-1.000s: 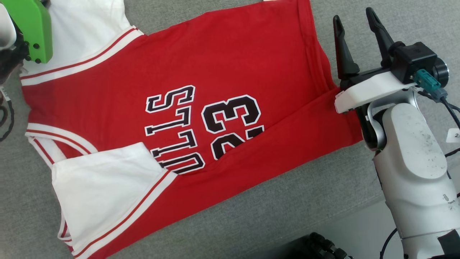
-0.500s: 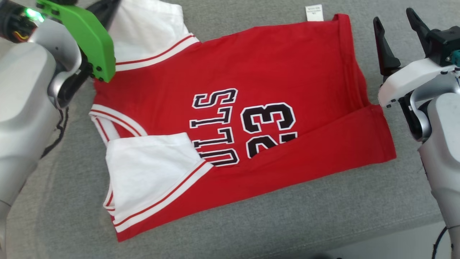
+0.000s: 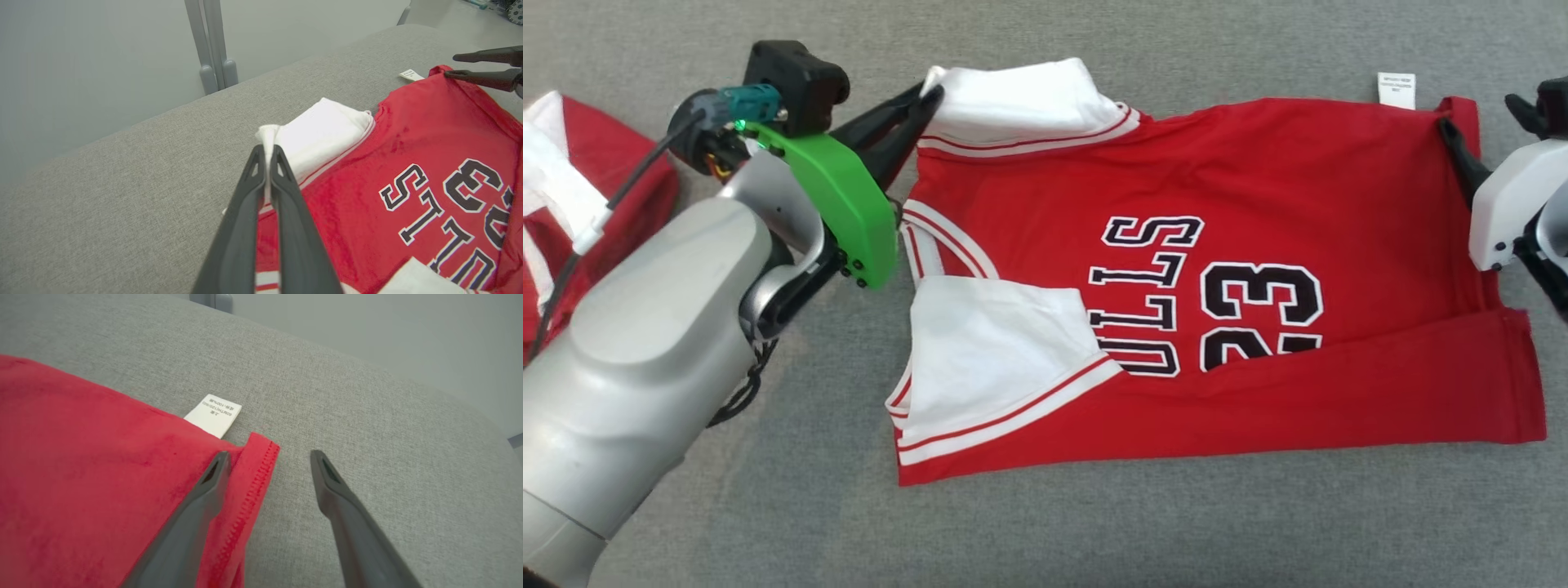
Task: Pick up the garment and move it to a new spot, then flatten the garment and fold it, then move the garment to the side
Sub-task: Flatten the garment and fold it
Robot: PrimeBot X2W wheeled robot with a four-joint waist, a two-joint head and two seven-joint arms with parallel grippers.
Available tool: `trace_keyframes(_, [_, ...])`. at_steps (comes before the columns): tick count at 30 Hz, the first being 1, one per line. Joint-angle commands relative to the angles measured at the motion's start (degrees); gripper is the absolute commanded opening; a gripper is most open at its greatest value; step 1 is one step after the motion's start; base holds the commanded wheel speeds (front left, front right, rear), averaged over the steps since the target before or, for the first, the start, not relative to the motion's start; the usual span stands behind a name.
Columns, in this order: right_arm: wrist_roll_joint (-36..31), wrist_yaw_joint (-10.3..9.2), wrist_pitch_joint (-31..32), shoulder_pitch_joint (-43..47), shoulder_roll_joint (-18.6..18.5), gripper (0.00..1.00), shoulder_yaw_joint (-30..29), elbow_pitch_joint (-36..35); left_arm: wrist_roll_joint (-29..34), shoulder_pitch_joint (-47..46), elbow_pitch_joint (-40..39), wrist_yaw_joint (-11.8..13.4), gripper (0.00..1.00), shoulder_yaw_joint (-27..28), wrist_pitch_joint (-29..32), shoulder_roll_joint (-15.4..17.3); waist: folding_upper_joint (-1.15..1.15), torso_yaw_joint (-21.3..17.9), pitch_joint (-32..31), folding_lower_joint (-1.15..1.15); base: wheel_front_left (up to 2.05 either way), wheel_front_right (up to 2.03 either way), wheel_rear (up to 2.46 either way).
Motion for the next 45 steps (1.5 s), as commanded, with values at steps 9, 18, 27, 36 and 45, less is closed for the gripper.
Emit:
trace_keyframes(9, [4.61, -0.08, 3.24, -4.79, -3.72, 1.00, 6.81, 4.26, 1.15, 1.63, -2.81, 1.32, 0.00, -1.35, -0.25, -0.17, 0.00, 2.32, 2.08, 0.00, 0.00, 0.00, 0.00])
trace_keyframes(18, [7.56, -0.09, 2.08, -6.60, -4.03, 0.00, 11.82, 7.74, 1.84, 0.21, -1.69, 2.09, 0.00, -1.29, -0.38, 0.47, 0.00, 1.34, 2.53, 0.00, 0.00, 0.00, 0.00])
trace_keyframes(27, [8.22, -0.09, -6.39, -11.72, -3.85, 0.00, 12.73, 7.54, 1.73, -3.51, 3.39, 4.07, 0.00, 2.24, -3.39, 1.08, 0.00, -0.42, 3.06, 0.00, 0.00, 0.00, 0.00])
trace_keyframes(36, [4.15, -0.10, -13.85, -17.45, -2.29, 0.00, 11.71, 11.80, 4.31, -12.01, 14.33, 4.00, 0.00, 3.96, -7.10, -1.50, 0.00, -1.72, 5.21, 0.00, 0.00, 0.00, 0.00])
trace_keyframes(45, [0.23, -0.10, -19.40, -20.75, 0.52, 0.00, 11.26, 15.00, 6.60, -17.06, 24.18, 2.52, 0.00, 3.37, -11.81, -5.45, 0.00, -2.41, 5.53, 0.00, 0.00, 0.00, 0.00])
